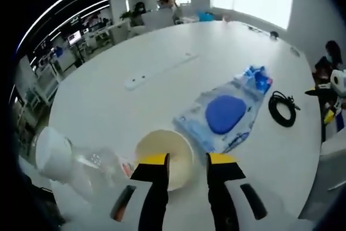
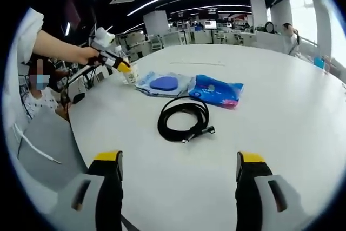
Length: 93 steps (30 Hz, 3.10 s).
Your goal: Arrange the tabletop items into an orderly group along one side of the table until the central work area is clear of visible clutter.
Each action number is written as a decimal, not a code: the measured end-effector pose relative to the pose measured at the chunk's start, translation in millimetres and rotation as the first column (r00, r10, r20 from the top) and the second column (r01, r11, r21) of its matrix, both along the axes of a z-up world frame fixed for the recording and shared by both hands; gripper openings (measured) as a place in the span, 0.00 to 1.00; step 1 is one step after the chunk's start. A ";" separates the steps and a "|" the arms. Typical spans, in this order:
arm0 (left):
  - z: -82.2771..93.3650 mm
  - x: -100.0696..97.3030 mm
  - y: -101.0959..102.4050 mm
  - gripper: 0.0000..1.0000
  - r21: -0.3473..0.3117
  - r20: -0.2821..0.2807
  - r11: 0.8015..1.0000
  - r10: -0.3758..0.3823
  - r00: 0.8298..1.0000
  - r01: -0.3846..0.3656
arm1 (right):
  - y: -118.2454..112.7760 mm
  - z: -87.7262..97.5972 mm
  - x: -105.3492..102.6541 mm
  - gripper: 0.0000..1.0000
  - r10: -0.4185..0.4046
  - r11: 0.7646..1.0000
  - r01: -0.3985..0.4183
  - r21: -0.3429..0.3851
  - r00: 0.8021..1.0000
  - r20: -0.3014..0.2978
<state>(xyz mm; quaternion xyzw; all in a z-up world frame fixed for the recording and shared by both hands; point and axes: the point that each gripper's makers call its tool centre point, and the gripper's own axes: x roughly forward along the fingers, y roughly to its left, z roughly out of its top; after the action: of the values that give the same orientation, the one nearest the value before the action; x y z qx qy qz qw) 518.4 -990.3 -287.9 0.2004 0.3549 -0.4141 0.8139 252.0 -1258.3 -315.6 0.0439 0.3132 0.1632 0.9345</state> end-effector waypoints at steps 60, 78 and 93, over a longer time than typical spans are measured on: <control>61.5 -73.0 105.7 0.88 -0.248 0.141 0.951 0.225 0.964 -0.185 | 22.2 12.6 -18.9 0.83 0.036 0.999 -0.036 -0.027 0.999 -0.001; 49.3 -120.4 140.5 0.96 -0.264 0.082 0.938 0.252 0.964 -0.223 | 16.2 26.1 -24.0 0.84 -0.005 0.999 0.006 -0.041 1.000 0.028; 39.1 -144.7 151.8 0.95 -0.262 0.033 0.940 0.237 0.971 -0.221 | 9.5 34.6 -26.1 0.88 -0.050 0.996 0.053 -0.069 0.998 0.042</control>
<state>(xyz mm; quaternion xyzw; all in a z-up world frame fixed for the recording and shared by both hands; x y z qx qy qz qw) 373.7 -838.5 -248.9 0.0641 0.2931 -0.3523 0.8865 225.9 -1248.8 -281.1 0.0159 0.2988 0.1287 0.9454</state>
